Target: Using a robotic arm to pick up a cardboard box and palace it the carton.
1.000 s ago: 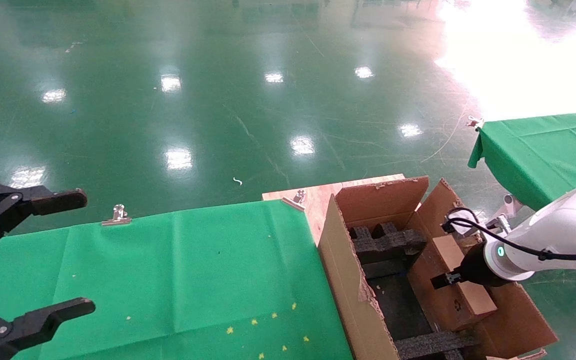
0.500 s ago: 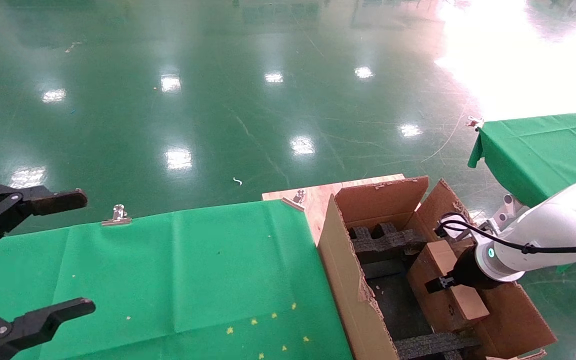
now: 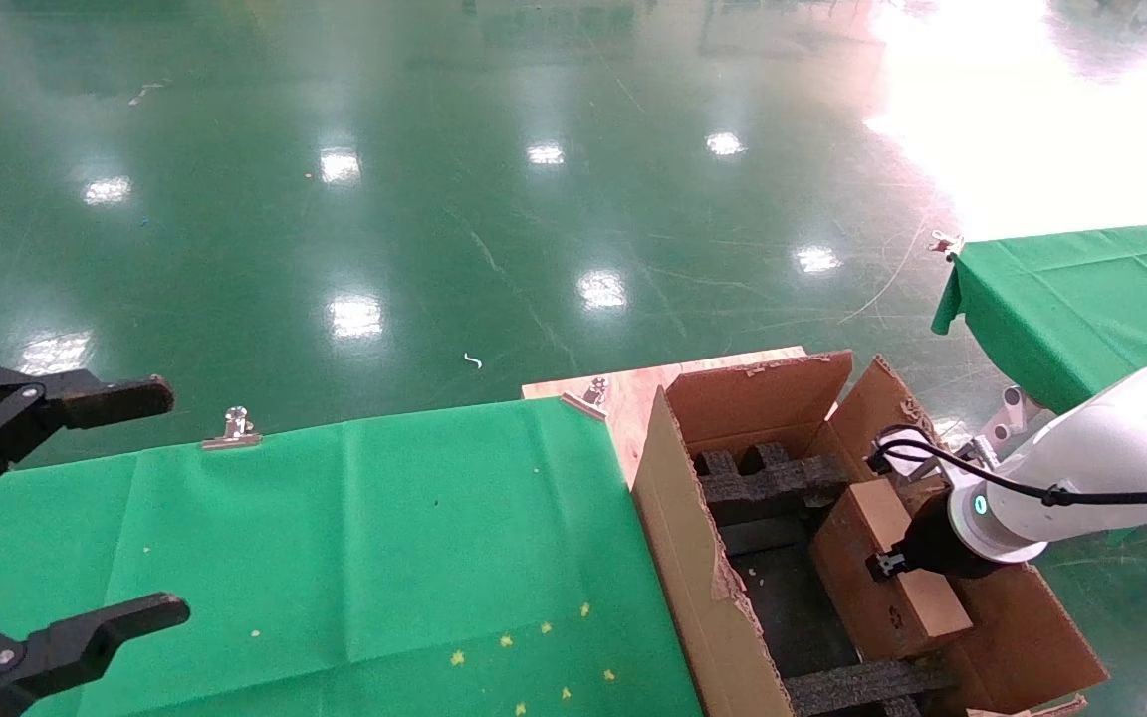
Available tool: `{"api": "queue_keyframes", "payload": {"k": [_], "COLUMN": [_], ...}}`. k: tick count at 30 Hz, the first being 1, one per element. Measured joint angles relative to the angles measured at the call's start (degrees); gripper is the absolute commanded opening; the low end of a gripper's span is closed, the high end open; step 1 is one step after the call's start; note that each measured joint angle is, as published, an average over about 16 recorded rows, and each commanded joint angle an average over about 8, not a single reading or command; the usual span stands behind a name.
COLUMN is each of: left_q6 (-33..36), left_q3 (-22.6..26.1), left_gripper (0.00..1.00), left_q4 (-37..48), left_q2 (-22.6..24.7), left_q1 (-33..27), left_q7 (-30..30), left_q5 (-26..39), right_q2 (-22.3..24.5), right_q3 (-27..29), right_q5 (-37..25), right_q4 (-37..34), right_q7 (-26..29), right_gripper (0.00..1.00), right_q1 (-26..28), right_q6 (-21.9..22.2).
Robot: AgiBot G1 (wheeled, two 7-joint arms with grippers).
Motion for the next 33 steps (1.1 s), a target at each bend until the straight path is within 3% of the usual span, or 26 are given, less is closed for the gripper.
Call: {"api": "queue_keyframes", "payload": {"k": [13, 21, 27, 33], "left_q6": [0.0, 0.0, 0.0, 0.0], "left_q3": [0.0, 0.0, 0.0, 0.0], "left_gripper": [1.0, 1.0, 1.0, 1.0], "left_q4": [0.0, 0.0, 0.0, 0.0], "left_q2": [0.0, 0.0, 0.0, 0.0], "left_q1": [0.0, 0.0, 0.0, 0.0], "left_q7": [0.0, 0.0, 0.0, 0.0], "left_q5": [0.0, 0.0, 0.0, 0.0], "right_q2": [0.5, 1.3, 2.4, 4.2], "right_q3": [0.3, 2.6, 6.2, 10.9], "right_q5": [-0.8, 0.6, 4.9, 13.3], "right_q4": [0.6, 2.1, 5.0, 9.3], "right_q7": [0.6, 0.6, -1.1, -5.3], "right_gripper": [1.0, 1.0, 1.0, 1.0], "right_q1": [1.7, 6.3, 12.1, 17.8], "right_q6": [-0.3, -0.7, -1.8, -4.6]}}
